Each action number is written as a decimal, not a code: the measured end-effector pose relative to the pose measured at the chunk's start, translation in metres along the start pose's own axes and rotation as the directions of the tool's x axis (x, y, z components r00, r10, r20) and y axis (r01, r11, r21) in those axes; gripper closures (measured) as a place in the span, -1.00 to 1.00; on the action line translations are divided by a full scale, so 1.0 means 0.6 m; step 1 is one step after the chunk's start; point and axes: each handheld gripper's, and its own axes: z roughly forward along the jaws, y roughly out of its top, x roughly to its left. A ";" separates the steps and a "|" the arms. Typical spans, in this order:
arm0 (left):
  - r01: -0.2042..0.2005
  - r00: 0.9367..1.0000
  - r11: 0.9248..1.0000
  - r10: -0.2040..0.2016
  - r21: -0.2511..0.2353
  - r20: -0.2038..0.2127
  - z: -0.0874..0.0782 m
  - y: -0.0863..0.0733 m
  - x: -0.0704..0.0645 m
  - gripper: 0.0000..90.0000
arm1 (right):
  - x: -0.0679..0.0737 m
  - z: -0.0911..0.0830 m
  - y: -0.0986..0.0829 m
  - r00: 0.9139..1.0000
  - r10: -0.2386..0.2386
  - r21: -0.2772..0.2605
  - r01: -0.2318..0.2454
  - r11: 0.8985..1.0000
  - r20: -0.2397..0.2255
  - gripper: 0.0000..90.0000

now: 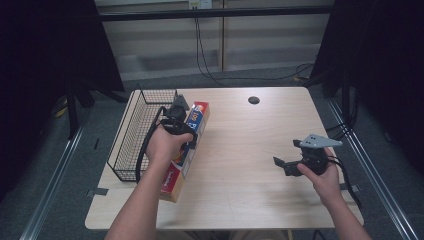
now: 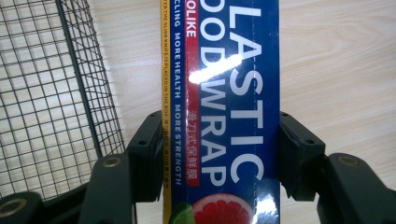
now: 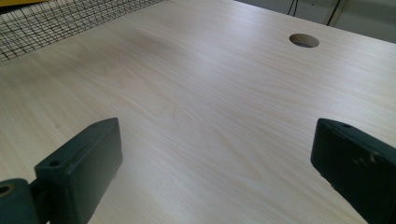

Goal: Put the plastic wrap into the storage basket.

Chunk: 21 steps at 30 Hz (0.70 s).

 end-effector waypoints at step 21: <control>0.033 0.999 0.999 -0.033 0.000 -0.004 -0.028 0.000 0.032 -0.04 | -0.001 -0.002 0.001 1.000 0.007 -0.006 -0.007 1.000 -0.004 -0.96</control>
